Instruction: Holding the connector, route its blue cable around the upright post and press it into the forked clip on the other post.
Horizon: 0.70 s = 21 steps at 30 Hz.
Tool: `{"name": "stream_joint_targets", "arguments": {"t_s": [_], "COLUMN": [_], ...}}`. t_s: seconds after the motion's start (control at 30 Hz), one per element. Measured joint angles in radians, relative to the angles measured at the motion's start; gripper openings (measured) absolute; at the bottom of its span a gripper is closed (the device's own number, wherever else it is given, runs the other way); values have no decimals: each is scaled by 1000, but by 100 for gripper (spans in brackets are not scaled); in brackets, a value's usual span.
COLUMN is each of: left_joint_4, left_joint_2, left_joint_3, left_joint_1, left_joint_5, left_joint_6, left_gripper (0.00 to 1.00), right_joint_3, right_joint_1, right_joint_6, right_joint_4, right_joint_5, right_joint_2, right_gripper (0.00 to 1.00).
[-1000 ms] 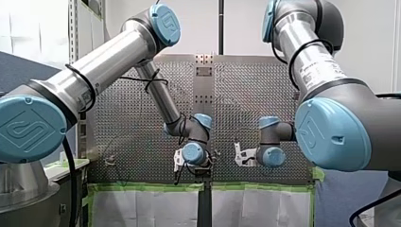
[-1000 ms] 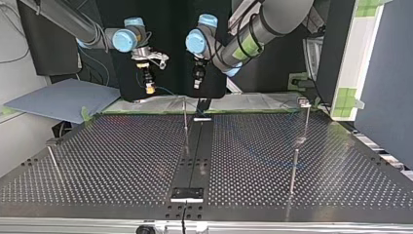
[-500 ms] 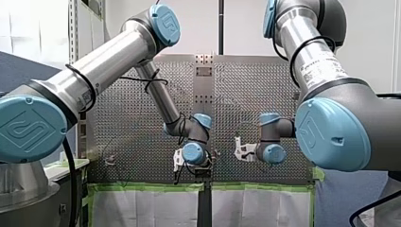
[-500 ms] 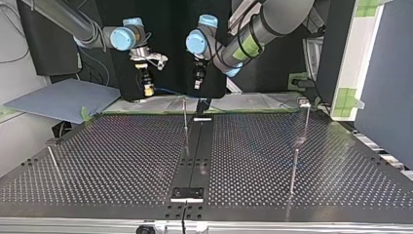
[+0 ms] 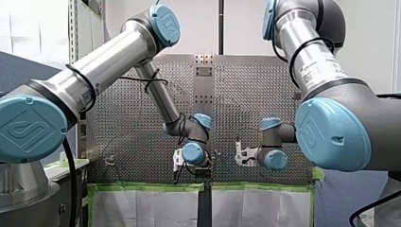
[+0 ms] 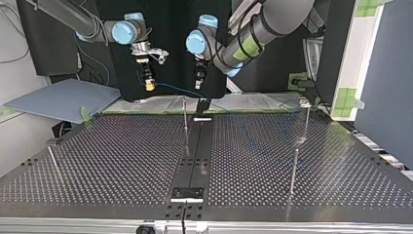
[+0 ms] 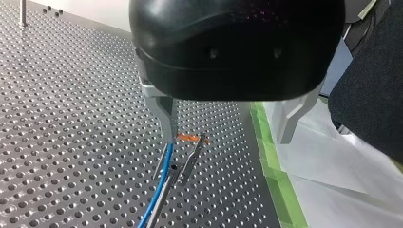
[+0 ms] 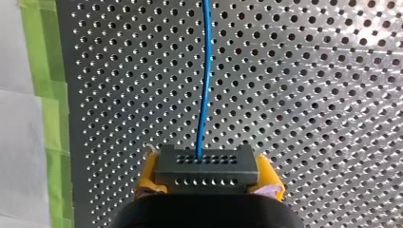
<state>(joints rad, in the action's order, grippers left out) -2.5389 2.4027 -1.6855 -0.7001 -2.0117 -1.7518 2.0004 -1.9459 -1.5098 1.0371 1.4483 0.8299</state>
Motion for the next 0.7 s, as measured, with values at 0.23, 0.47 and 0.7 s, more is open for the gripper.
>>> {"name": "stream_joint_targets", "arguments": {"t_s": [0.23,0.47,0.7], "left_joint_4": [3,35,59], "left_joint_2": [0,0,1], "left_joint_3": [0,0,0], "left_joint_1": [6,14,26], "left_joint_5": [-7,-11,8], "left_joint_6": [4,12,27], "left_gripper": [100,100,100], "right_joint_3": [0,0,-1], "right_joint_1": [6,8,8], "right_joint_6": [1,-6,-10], "right_joint_4": [33,51,56], "right_joint_5": [-2,-13,-56], "right_joint_2": [-45,-52,-53], "right_gripper": [0,0,0]}}
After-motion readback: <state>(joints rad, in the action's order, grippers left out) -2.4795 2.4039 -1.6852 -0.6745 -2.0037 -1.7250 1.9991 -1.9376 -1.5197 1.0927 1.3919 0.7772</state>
